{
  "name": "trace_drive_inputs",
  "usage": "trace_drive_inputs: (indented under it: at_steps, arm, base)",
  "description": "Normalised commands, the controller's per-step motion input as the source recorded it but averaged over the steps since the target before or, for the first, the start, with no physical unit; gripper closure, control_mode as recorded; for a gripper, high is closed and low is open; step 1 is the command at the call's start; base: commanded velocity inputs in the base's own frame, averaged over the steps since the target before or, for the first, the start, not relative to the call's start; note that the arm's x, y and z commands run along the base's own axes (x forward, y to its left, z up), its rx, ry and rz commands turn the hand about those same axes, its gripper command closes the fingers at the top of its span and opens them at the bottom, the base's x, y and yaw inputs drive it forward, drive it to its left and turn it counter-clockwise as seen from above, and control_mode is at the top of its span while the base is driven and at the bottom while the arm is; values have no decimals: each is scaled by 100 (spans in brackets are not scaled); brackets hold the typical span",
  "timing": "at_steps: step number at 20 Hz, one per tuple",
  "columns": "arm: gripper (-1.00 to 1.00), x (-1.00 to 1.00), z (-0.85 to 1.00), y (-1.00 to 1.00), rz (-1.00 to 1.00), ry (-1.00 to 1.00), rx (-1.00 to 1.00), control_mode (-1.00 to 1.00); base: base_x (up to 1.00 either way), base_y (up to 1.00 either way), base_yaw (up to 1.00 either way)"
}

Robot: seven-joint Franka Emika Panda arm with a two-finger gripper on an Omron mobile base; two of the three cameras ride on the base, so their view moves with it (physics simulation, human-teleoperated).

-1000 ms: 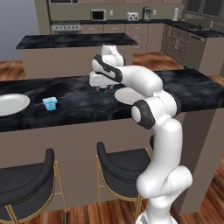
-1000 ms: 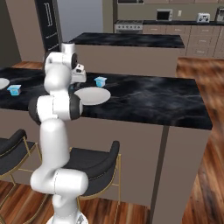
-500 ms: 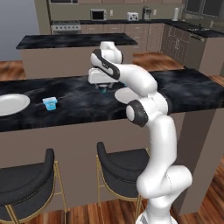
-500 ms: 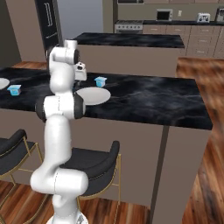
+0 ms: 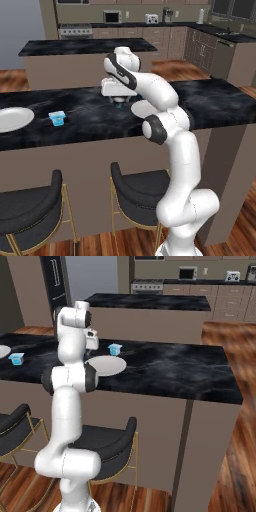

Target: Place two yogurt containers on each plate.

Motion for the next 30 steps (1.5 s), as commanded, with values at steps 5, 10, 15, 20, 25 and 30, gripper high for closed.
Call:
trace_drive_inputs:
  at_steps: [5,10,15,20,25,30]
  arm:
    - [100,-33,-18,0,-8,2,1,-100]
    - [100,-27,4,-1,-5,0,0,-100]
    - [100,-31,53,-39,-6,-12,-1,-100]
    - [100,-14,51,-72,-2,-2,-4,-100]
    - [100,-27,-11,-67,-1,-1,-1,-100]
    - [100,-30,-51,-35,-1,-1,0,-100]
  base:
    - [0,0,0]
    - [0,0,0]
    - [0,0,0]
    - [0,0,0]
    - [0,0,0]
    - [0,0,0]
